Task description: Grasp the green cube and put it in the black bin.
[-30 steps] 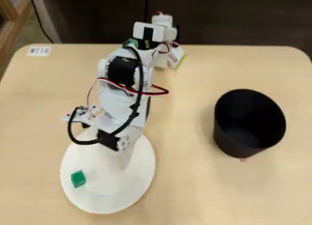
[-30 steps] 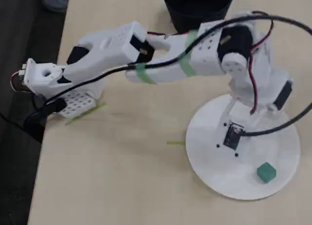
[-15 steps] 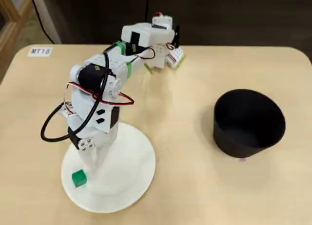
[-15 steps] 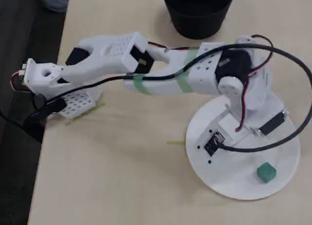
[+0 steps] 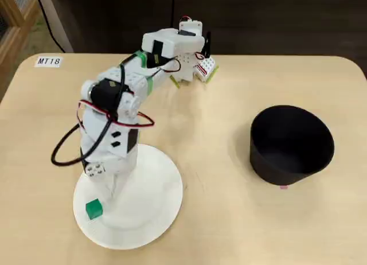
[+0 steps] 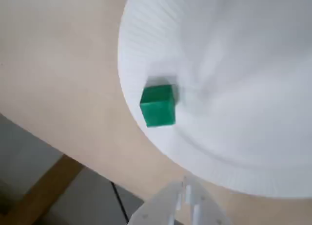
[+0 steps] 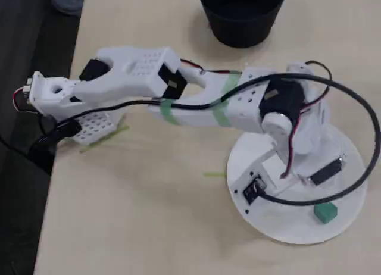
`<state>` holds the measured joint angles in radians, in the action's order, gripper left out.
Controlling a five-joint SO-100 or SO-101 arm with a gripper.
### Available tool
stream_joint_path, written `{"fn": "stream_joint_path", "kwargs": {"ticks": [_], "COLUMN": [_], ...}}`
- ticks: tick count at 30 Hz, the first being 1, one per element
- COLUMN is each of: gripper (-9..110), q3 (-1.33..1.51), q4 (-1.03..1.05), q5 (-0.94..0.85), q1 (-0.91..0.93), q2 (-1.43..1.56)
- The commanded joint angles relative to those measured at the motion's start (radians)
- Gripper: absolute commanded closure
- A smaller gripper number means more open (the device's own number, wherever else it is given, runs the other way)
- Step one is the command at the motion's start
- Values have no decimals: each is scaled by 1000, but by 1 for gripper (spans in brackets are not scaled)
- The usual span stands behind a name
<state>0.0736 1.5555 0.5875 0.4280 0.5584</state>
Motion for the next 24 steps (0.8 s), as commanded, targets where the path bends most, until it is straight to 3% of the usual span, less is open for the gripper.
{"fn": "stream_joint_path", "kwargs": {"ticks": [1,5,12,24], "gripper": [102,88,78,77], "q3": [-46,-46,-52,-60], "q4": [-17,2,-8,-15], "q5": [-49,-91,-129,-175], "q1": [18,31,28,43], "q2": [17,8,-3,-78]}}
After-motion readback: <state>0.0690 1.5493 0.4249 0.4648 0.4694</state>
